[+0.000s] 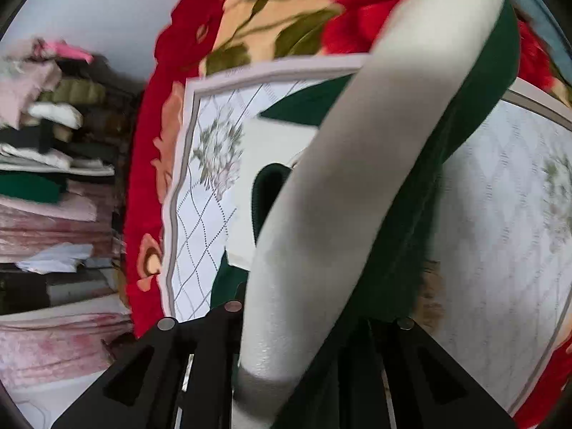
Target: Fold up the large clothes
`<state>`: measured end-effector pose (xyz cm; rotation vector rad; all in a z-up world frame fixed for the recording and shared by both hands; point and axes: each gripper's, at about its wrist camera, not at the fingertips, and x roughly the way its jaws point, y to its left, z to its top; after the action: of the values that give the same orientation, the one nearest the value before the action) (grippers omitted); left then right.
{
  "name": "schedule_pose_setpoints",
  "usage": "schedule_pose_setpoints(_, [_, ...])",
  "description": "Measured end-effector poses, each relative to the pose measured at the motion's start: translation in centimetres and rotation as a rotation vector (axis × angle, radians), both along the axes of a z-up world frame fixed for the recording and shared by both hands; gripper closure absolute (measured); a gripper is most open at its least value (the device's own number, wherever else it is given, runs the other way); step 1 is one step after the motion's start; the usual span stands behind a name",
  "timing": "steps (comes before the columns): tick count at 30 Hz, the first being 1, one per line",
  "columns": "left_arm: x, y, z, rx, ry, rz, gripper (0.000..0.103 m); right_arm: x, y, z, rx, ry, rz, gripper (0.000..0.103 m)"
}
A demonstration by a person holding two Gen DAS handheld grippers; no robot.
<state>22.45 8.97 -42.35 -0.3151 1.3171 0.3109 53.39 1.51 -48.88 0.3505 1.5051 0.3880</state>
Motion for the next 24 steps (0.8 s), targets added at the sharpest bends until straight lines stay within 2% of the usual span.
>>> schedule_pose_setpoints(1, [0.1, 1.9, -1.1, -0.026, 0.013, 0.032, 0.083, 0.5, 2.5, -1.0, -0.022, 0.013, 0.008, 0.076])
schedule_pose_setpoints(3, [0.2, 5.9, -3.8, -0.089, 0.045, 0.097, 0.072, 1.4, 7.2, -4.1, -0.077, 0.056, 0.055, 0.064])
schedule_pose_setpoints(4, [-0.1, 7.9, -5.1, -0.123, 0.057, 0.128, 0.068, 1.9, 9.3, -5.9, -0.075, 0.081, 0.073, 0.051])
schedule_pose_setpoints(6, [-1.3, 10.8, -6.2, -0.144, 0.066, 0.204, 0.042, 2.5, 12.6, -8.8, -0.055, 0.127, 0.114, 0.037])
schedule_pose_setpoints(9, [-4.0, 13.9, -6.5, -0.114, 0.070, 0.303, 0.040, 2.5, 15.3, -10.3, 0.063, 0.165, 0.155, 0.036])
schedule_pose_setpoints(11, [-5.8, 15.0, -6.8, -0.125, 0.088, 0.355, 0.040, 2.2, 15.6, -9.2, 0.161, 0.129, 0.188, 0.035])
schedule_pose_setpoints(12, [-6.4, 15.1, -6.9, -0.131, 0.091, 0.373, 0.040, 1.9, 15.3, -8.5, 0.190, 0.101, 0.207, 0.029])
schedule_pose_setpoints(13, [-6.8, 15.0, -6.9, -0.131, 0.095, 0.378, 0.040, 1.6, 14.3, -7.4, 0.205, 0.053, 0.214, 0.025])
schedule_pose_setpoints(15, [-6.6, 14.1, -7.7, -0.103, 0.116, 0.353, 0.038, 1.3, 11.3, -6.0, 0.187, -0.030, 0.191, 0.025])
schedule_pose_setpoints(17, [-5.3, 13.7, -8.5, -0.079, 0.138, 0.310, 0.038, 1.1, 7.1, -5.0, 0.110, -0.110, 0.137, 0.024])
schedule_pose_setpoints(19, [-4.2, 13.2, -9.4, -0.058, 0.125, 0.305, 0.038, 1.1, 2.4, -4.9, 0.019, -0.163, 0.066, 0.024])
schedule_pose_setpoints(20, [-3.7, 13.2, -9.7, -0.048, 0.130, 0.303, 0.038, 1.2, -0.5, -5.2, -0.044, -0.174, 0.011, 0.024])
schedule_pose_setpoints(22, [-2.9, 13.7, -10.4, -0.060, 0.145, 0.324, 0.038, 1.7, -5.5, -7.0, -0.105, -0.152, -0.083, 0.022])
schedule_pose_setpoints(24, [-2.8, 14.3, -9.9, -0.076, 0.122, 0.359, 0.038, 2.4, -9.0, -9.7, -0.072, -0.089, -0.157, 0.022])
